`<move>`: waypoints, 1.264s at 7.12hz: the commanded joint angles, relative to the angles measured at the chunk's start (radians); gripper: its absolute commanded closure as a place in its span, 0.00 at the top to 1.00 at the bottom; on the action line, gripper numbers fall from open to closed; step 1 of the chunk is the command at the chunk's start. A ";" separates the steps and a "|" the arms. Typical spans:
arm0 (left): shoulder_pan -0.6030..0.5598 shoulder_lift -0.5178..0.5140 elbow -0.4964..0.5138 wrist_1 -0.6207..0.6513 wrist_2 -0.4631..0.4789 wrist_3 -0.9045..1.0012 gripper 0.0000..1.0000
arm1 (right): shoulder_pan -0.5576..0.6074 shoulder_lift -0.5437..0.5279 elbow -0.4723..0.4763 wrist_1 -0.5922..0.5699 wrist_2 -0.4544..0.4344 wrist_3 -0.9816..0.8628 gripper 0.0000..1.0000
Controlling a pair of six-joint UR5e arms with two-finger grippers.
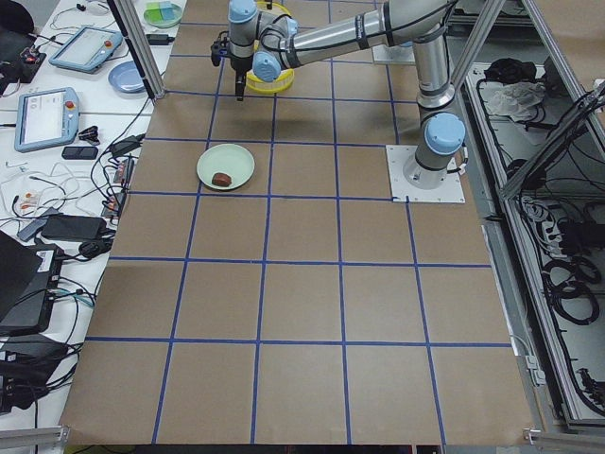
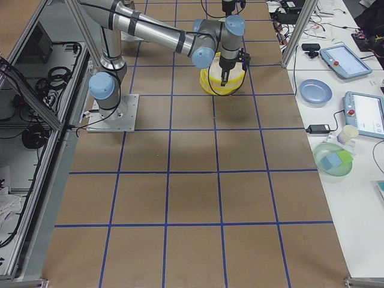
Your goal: Stack buns with steamer
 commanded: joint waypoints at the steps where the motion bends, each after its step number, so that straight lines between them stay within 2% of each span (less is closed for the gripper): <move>1: 0.145 -0.004 -0.017 0.005 0.050 0.261 1.00 | 0.089 0.015 0.006 0.008 0.006 0.141 0.00; 3: 0.264 -0.036 -0.021 0.034 0.044 0.396 1.00 | 0.120 0.043 0.020 0.001 0.001 0.148 0.00; 5: 0.324 -0.083 -0.021 0.092 0.040 0.425 1.00 | 0.118 0.058 0.020 -0.011 -0.008 0.148 0.00; 9: 0.352 -0.189 -0.016 0.142 0.037 0.431 0.98 | 0.112 0.076 0.020 -0.044 -0.011 0.148 0.00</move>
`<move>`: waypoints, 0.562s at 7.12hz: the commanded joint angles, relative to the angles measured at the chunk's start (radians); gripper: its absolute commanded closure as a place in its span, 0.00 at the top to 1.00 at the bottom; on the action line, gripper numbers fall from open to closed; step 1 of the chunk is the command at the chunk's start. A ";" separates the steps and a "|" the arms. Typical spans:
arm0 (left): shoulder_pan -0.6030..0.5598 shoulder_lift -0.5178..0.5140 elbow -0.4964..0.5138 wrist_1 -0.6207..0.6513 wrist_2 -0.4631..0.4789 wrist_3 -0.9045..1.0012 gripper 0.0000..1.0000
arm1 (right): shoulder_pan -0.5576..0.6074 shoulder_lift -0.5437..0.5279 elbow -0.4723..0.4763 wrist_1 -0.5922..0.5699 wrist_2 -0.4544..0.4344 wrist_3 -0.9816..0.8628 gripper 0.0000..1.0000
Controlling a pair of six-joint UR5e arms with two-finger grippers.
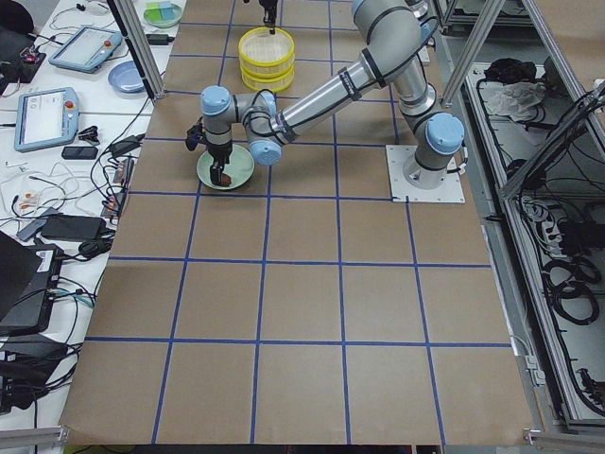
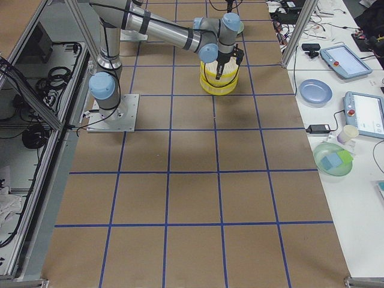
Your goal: Stack buns with steamer
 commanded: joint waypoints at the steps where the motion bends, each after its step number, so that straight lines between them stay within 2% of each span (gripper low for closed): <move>1: 0.005 -0.030 0.004 0.007 -0.035 -0.001 0.96 | -0.002 0.012 0.002 -0.006 0.000 0.003 0.00; 3: 0.005 -0.033 0.016 0.007 -0.062 -0.003 0.88 | -0.002 0.013 0.026 -0.006 0.000 0.003 0.00; 4: 0.005 -0.043 0.014 0.029 -0.123 -0.007 0.84 | -0.002 0.013 0.026 -0.007 0.000 0.003 0.00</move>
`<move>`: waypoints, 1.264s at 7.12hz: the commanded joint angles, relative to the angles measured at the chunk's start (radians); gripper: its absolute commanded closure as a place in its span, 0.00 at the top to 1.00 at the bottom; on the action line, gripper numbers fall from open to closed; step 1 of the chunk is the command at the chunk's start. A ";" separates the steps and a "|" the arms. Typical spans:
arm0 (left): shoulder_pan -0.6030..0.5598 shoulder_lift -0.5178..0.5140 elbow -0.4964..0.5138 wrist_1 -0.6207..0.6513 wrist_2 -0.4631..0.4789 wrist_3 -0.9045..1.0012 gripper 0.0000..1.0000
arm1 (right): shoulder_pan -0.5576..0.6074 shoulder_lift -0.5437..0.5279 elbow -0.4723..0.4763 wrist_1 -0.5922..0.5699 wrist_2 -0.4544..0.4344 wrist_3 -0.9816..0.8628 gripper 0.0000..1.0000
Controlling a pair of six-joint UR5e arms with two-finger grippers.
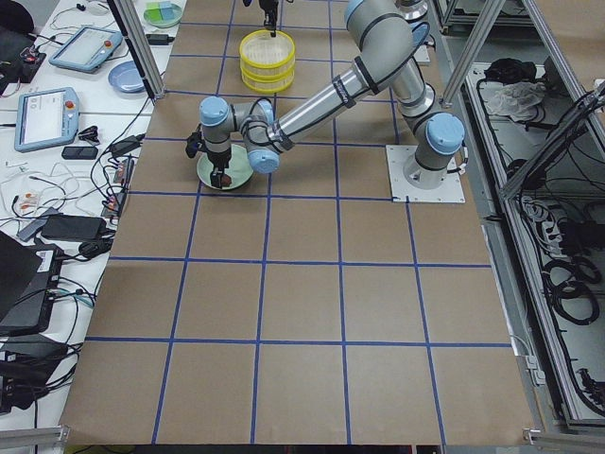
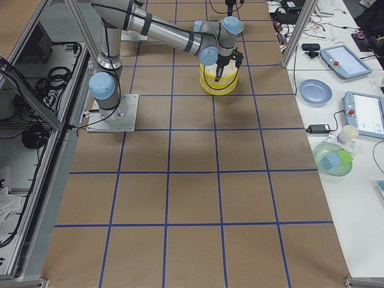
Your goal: Stack buns with steamer
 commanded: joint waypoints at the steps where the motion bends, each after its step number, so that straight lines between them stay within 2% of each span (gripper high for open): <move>1: 0.000 -0.015 0.002 0.015 -0.059 -0.004 0.60 | 0.000 0.001 0.007 -0.001 0.000 -0.003 0.00; 3: 0.000 -0.023 -0.007 0.017 -0.056 -0.001 0.09 | 0.000 -0.001 0.005 -0.036 0.003 -0.003 0.00; 4: 0.000 -0.023 -0.007 0.017 -0.056 0.002 0.00 | 0.000 -0.002 0.005 -0.073 0.000 0.000 0.00; 7: -0.003 0.029 0.002 0.000 -0.055 -0.047 0.00 | -0.003 0.001 0.007 -0.066 0.000 0.000 0.00; 9: -0.011 0.104 0.003 -0.043 -0.055 -0.088 0.00 | -0.003 0.007 0.007 -0.065 -0.003 -0.003 0.18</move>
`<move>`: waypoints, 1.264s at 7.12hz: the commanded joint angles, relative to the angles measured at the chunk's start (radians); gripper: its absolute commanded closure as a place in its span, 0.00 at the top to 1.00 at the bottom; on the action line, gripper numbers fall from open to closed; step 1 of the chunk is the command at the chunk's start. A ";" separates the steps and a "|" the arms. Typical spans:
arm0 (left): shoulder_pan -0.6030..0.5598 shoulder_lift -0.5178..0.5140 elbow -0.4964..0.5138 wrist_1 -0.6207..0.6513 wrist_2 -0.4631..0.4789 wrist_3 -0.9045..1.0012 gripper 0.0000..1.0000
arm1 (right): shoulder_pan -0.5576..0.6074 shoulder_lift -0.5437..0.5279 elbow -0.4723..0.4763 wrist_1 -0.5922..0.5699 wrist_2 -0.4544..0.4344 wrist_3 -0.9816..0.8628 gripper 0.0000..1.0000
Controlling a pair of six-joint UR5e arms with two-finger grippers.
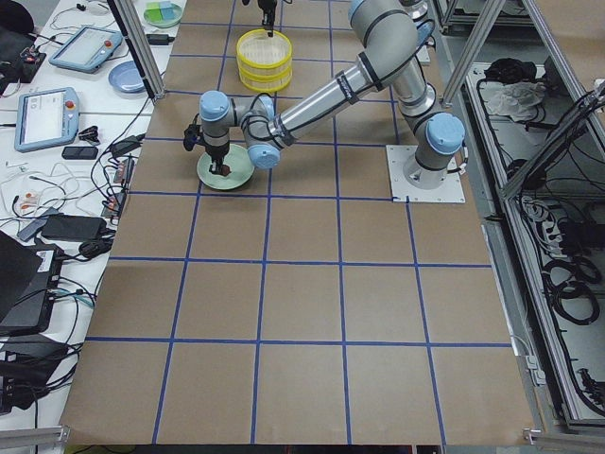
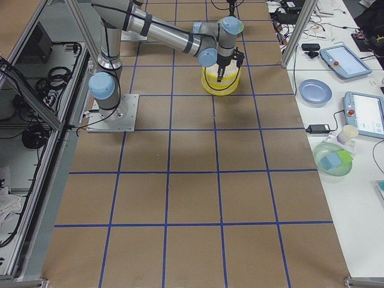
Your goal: Stack buns with steamer
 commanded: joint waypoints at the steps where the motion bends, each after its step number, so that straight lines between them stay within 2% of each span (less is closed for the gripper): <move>1: -0.013 0.079 0.001 -0.040 0.000 -0.059 0.00 | 0.000 0.007 -0.001 -0.005 -0.002 0.003 0.32; 4: -0.082 0.148 -0.007 -0.039 -0.003 -0.222 0.00 | -0.003 0.006 -0.002 -0.014 0.000 0.001 0.75; 5: -0.098 0.156 -0.009 -0.039 -0.008 -0.256 0.00 | -0.014 -0.010 -0.017 -0.012 0.003 -0.014 0.99; 7: -0.136 0.164 -0.013 -0.039 -0.012 -0.346 0.00 | -0.047 -0.078 -0.031 0.021 0.004 -0.081 1.00; 8: -0.150 0.168 -0.013 -0.039 -0.018 -0.374 0.00 | -0.048 -0.171 -0.045 0.141 0.015 -0.101 1.00; 9: -0.176 0.171 -0.015 -0.036 -0.021 -0.427 0.00 | -0.045 -0.285 -0.060 0.296 0.020 -0.202 1.00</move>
